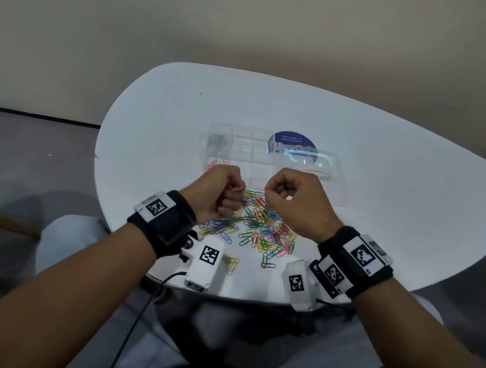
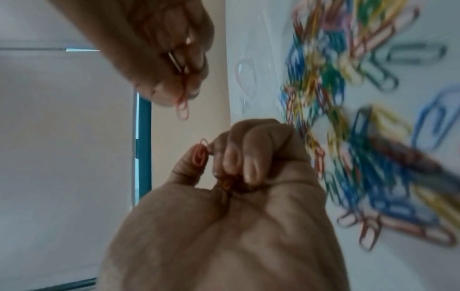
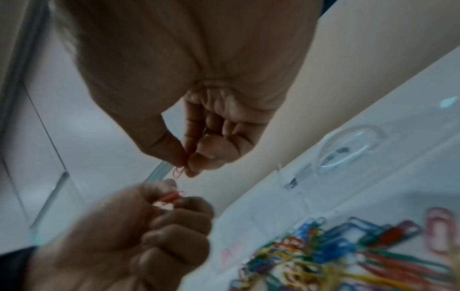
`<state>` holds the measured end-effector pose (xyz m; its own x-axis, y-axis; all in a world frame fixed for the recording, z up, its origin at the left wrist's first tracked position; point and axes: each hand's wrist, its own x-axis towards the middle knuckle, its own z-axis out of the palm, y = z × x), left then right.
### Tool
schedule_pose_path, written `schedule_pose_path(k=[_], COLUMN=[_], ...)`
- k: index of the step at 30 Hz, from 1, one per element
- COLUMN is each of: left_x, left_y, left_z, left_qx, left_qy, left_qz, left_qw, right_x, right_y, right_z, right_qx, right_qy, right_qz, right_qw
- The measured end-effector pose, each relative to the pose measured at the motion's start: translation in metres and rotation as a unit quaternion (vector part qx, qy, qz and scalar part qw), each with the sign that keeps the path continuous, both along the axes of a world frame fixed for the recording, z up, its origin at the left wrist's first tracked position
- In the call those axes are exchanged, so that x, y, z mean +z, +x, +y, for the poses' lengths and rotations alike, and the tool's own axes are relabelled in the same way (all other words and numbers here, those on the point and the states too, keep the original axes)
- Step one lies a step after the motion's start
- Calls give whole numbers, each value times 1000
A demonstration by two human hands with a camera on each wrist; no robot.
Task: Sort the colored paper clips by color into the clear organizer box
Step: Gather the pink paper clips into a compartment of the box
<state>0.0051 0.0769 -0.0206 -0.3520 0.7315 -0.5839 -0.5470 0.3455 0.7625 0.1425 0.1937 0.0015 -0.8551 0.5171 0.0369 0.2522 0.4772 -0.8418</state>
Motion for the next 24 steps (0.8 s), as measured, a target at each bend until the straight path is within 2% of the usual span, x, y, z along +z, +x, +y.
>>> schedule_pose_path(k=[2, 4, 7, 11, 13, 15, 16, 18, 20, 24], left_x=[2, 0, -7, -14, -18, -19, -21, -25, -29, -31], left_y=[9, 22, 37, 43, 45, 47, 48, 50, 55, 62], left_z=[5, 10, 19, 24, 24, 23, 21, 17, 14, 11], left_qx=[-18, -37, -34, -14, -5, -50, -97, -198, -254, -257], left_qy=[46, 83, 101, 66, 13, -34, -52, -72, -77, -99], left_qz=[-110, -169, -196, -180, -100, 58, 166, 340, 412, 496], left_qw=[993, 981, 975, 981, 995, 996, 980, 916, 872, 823], right_x=[11, 17, 16, 1, -11, -24, -30, -38, -42, -41], right_y=[-1, -2, 5, 27, 42, 57, 62, 68, 68, 67], right_z=[-6, -11, -13, 7, 19, 21, 20, 16, 15, 19], right_qx=[13, 42, 75, 4, -6, 22, 34, 35, 19, 21], right_qy=[-14, -8, 21, 37, 81, 109, 112, 108, 98, 88], right_qz=[29, 15, -28, -27, -86, -171, -203, -243, -254, -265], right_qw=[999, 999, 997, 999, 993, 979, 972, 963, 962, 960])
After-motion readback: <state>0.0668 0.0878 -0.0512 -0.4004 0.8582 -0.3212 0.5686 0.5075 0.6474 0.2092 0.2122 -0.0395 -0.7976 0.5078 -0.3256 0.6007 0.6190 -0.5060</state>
